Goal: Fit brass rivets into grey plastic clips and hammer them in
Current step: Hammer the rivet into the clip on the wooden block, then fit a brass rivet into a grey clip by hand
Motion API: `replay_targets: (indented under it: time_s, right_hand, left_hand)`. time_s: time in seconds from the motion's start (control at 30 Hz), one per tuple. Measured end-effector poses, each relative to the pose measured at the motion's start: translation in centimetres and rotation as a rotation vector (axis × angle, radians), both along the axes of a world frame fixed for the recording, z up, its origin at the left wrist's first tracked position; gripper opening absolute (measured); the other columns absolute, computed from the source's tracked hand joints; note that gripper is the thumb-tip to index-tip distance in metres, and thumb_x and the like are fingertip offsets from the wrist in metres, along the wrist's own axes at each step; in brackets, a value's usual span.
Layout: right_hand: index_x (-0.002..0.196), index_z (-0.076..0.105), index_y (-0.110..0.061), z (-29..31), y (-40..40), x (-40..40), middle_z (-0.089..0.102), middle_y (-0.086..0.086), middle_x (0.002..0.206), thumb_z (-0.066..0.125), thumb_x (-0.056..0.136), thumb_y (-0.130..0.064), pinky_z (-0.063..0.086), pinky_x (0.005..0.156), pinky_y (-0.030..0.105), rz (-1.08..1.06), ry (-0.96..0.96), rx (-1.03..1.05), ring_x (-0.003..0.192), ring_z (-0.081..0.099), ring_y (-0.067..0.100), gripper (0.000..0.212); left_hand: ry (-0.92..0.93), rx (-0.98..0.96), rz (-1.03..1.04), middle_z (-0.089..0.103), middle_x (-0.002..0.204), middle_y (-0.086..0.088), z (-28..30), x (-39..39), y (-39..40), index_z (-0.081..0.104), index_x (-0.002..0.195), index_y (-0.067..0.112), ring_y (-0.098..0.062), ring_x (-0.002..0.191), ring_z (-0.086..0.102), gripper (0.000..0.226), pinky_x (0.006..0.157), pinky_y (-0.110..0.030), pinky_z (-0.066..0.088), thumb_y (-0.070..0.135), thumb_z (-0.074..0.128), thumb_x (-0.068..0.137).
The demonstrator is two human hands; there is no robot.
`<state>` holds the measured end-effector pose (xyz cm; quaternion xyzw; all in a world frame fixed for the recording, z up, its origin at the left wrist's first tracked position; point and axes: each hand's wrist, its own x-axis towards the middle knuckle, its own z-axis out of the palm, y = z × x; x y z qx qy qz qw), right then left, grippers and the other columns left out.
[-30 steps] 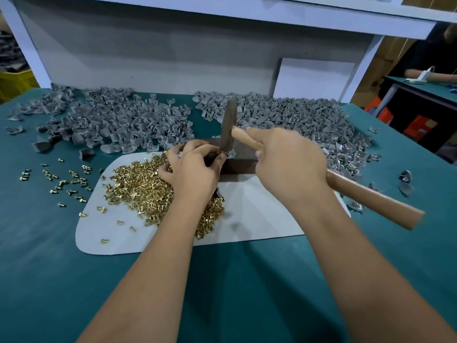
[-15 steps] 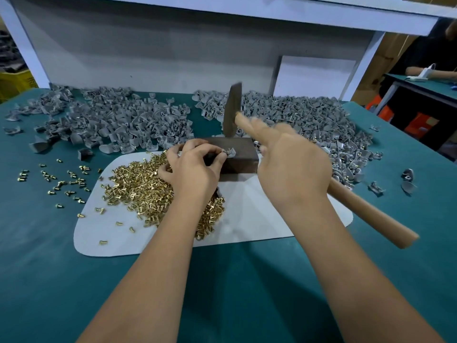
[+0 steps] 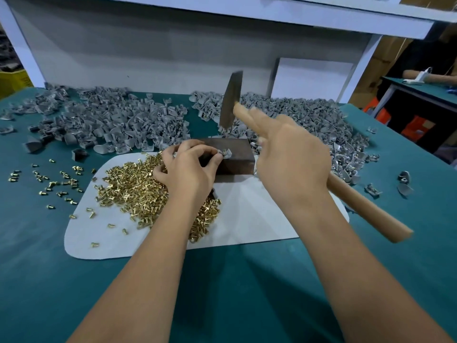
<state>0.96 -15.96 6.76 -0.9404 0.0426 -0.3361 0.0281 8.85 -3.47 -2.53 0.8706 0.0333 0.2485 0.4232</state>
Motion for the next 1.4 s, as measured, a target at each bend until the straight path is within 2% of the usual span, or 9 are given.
replay_targets:
  time_s: [0.07,0.17,0.3,0.57,0.8,0.93,1.13,1.27,1.4]
  right_hand:
    - [0.135,0.042,-0.047,-0.4,0.0,-0.1,0.057,-0.004,0.087,0.062,0.085,-0.012,0.011,0.043,0.020,0.005,0.015,-0.040,0.050,0.037,0.021,0.064]
    - [0.137,0.039,-0.045,-1.0,-0.4,-0.1,0.059,-0.002,0.098,0.057,0.089,-0.017,0.019,0.046,0.025,0.048,0.183,-0.066,0.064,0.054,0.025,0.058]
    - [0.134,0.039,-0.051,-1.0,-0.8,0.4,0.060,-0.005,0.103,0.056,0.090,-0.015,0.016,0.043,0.021,0.023,0.075,0.031,0.067,0.055,0.024,0.060]
    - [0.128,0.043,-0.026,-4.2,-3.2,1.2,0.050,0.004,0.090,0.051,0.093,-0.015,0.030,0.058,0.033,-0.162,0.192,0.251,0.073,0.042,0.025,0.038]
    - [0.124,0.046,-0.024,-6.3,-6.3,1.5,0.058,0.005,0.090,0.048,0.089,-0.008,0.018,0.047,0.028,-0.297,0.269,0.294,0.070,0.043,0.027,0.039]
    - [0.107,0.052,-0.019,-6.6,-7.0,1.6,0.058,0.004,0.084,0.047,0.089,-0.011,0.019,0.047,0.026,-0.341,0.280,0.290,0.068,0.044,0.027,0.021]
    - [0.109,0.065,-0.013,-6.6,-6.6,1.4,0.054,0.015,0.109,0.053,0.089,-0.024,0.037,0.079,0.039,-0.380,0.215,0.145,0.103,0.045,0.034,0.026]
    - [0.102,0.070,-0.015,-6.3,-5.3,1.6,0.051,0.010,0.107,0.058,0.088,-0.023,0.031,0.087,0.038,-0.202,0.002,0.192,0.101,0.041,0.029,0.020]
    - [0.105,0.069,-0.021,-5.9,-1.9,3.1,0.055,-0.001,0.100,0.055,0.093,-0.023,0.037,0.082,0.030,0.184,0.038,0.385,0.096,0.044,0.016,0.019]
  left_hand:
    - [0.004,-0.002,0.002,0.058,0.117,0.026,0.0,-0.1,0.0,0.054,0.064,0.052,-0.017,0.129,0.027,0.023,0.097,-0.046,0.014,0.052,0.071,0.080]
    - [0.011,-0.003,0.001,0.058,0.118,0.025,0.4,-0.3,0.0,0.056,0.068,0.051,-0.017,0.129,0.028,0.019,0.096,-0.046,0.015,0.051,0.072,0.080]
    - [0.065,0.003,-0.003,0.056,0.121,0.026,0.8,-0.6,-0.1,0.058,0.069,0.050,-0.016,0.130,0.026,0.017,0.099,-0.047,0.014,0.052,0.069,0.082]
    - [0.144,-0.021,-0.067,0.049,0.128,0.026,0.9,-0.6,0.2,0.067,0.083,0.043,-0.013,0.132,0.022,0.010,0.104,-0.048,0.011,0.050,0.061,0.089]
    - [0.157,-0.053,-0.081,0.050,0.127,0.026,1.2,-0.5,0.2,0.062,0.077,0.045,-0.015,0.133,0.023,0.013,0.105,-0.047,0.010,0.047,0.060,0.090]
    - [0.150,-0.068,-0.088,0.049,0.122,0.029,1.2,-0.4,0.2,0.060,0.071,0.046,-0.012,0.131,0.023,0.019,0.096,-0.038,0.008,0.047,0.060,0.090]
    - [0.147,-0.067,-0.085,0.049,0.123,0.028,1.0,-0.3,0.2,0.063,0.075,0.043,-0.010,0.130,0.021,0.017,0.088,-0.032,0.004,0.047,0.059,0.091]
    - [0.142,-0.048,-0.085,0.049,0.126,0.027,1.1,-0.4,0.2,0.062,0.076,0.044,-0.012,0.130,0.021,0.015,0.088,-0.033,0.005,0.047,0.059,0.091]
    - [0.138,0.001,-0.079,0.049,0.128,0.023,1.1,-0.6,0.3,0.060,0.078,0.046,-0.017,0.132,0.021,0.012,0.101,-0.045,0.011,0.048,0.059,0.090]
